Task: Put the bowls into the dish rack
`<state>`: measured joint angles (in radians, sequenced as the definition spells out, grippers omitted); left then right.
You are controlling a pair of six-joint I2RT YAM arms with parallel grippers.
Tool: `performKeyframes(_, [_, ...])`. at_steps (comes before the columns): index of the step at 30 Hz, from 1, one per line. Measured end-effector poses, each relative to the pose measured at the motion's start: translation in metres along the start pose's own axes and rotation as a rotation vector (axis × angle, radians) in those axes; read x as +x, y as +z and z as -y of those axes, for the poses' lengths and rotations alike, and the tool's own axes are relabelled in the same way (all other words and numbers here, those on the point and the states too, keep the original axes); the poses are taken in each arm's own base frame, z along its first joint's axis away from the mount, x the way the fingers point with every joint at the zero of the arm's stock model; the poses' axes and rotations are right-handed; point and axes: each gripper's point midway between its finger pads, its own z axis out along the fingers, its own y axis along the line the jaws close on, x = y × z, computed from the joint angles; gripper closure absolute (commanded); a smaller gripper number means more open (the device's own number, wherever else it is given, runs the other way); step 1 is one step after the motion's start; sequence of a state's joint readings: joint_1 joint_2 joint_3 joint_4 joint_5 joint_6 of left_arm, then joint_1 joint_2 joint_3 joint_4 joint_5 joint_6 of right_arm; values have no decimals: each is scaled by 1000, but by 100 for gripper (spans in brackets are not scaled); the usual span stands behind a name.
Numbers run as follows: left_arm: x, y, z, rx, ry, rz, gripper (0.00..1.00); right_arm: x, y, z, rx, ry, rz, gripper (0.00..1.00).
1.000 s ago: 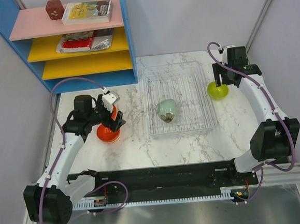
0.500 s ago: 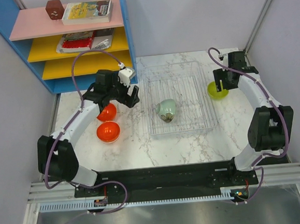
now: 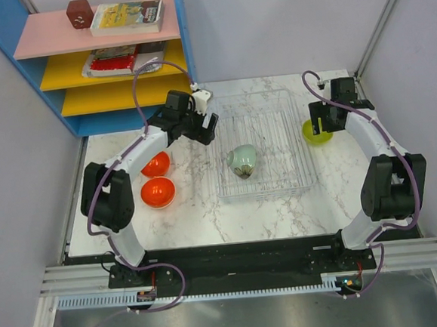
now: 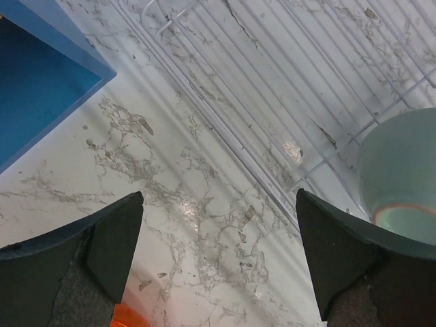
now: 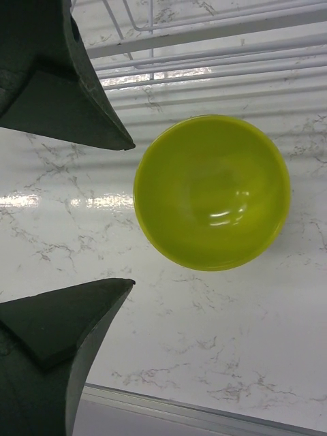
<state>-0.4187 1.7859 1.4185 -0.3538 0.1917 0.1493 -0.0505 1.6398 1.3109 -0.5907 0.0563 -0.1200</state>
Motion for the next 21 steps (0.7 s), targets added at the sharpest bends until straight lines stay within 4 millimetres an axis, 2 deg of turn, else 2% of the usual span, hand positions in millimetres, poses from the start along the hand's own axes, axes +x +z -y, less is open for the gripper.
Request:
performKeyframes(7, [13,13,-4,-85,16,-62,0,4,2,-1,-9,3,-6,17])
performKeyframes(21, [16,7,-21,-204,24,-78,0,3,2,-6,-38,14,0,17])
